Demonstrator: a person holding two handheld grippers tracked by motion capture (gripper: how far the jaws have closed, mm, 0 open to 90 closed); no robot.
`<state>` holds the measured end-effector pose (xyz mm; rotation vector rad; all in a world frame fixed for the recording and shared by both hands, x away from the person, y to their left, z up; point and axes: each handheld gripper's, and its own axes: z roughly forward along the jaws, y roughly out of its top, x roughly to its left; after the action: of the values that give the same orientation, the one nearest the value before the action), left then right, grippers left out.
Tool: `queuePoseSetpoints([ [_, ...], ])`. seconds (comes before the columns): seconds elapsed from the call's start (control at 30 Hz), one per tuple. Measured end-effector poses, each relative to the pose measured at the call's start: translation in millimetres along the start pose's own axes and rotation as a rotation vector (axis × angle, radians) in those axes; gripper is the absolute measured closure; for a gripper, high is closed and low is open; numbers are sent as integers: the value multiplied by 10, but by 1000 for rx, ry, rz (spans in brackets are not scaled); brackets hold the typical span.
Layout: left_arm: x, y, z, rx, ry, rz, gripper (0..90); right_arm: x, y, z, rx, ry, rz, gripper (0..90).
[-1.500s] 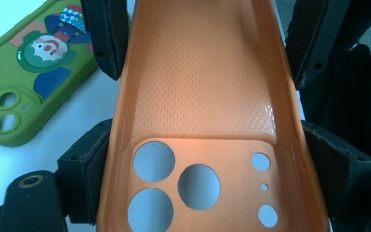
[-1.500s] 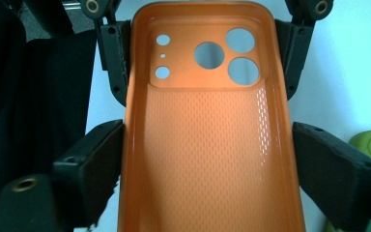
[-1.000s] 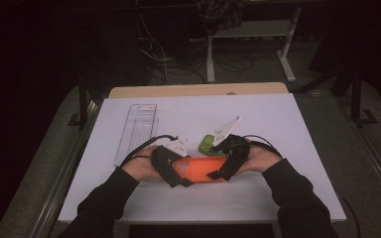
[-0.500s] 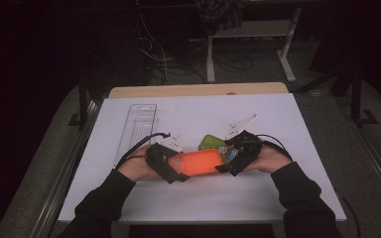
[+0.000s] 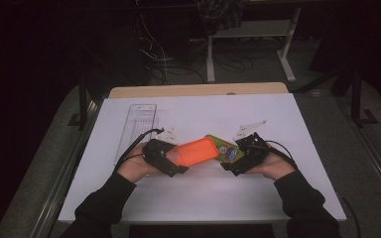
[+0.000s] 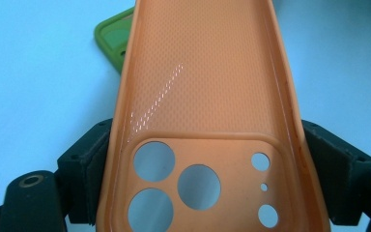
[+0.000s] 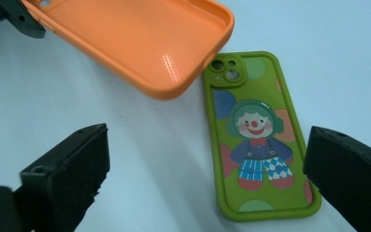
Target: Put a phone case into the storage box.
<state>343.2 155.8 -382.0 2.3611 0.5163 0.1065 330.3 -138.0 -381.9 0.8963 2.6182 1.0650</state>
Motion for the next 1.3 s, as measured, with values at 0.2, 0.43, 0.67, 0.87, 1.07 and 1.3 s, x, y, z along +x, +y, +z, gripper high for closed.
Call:
queuePoseSetpoints([
  [0.2, 22, 3, -21, -5, 33, -29, 159, 41, -44, 63, -32, -23, 71, 0],
  [0.43, 28, 6, -6, 9, 49, -38, 159, 80, -71, 169, -64, -71, 136, 0],
  [0.67, 11, 15, 9, 3, 59, -67, 159, 127, -84, 298, -71, -68, 131, 0],
  [0.87, -12, 28, 19, 5, 65, -80, 159, 126, -79, 399, -69, -61, 120, 0],
  [1.07, -38, 29, 38, -12, 64, -108, 159, 146, -89, 448, -66, -72, 121, 0],
  [1.3, -23, 28, 28, 10, 59, -87, 159, 170, -85, 457, -55, -121, 64, 0],
])
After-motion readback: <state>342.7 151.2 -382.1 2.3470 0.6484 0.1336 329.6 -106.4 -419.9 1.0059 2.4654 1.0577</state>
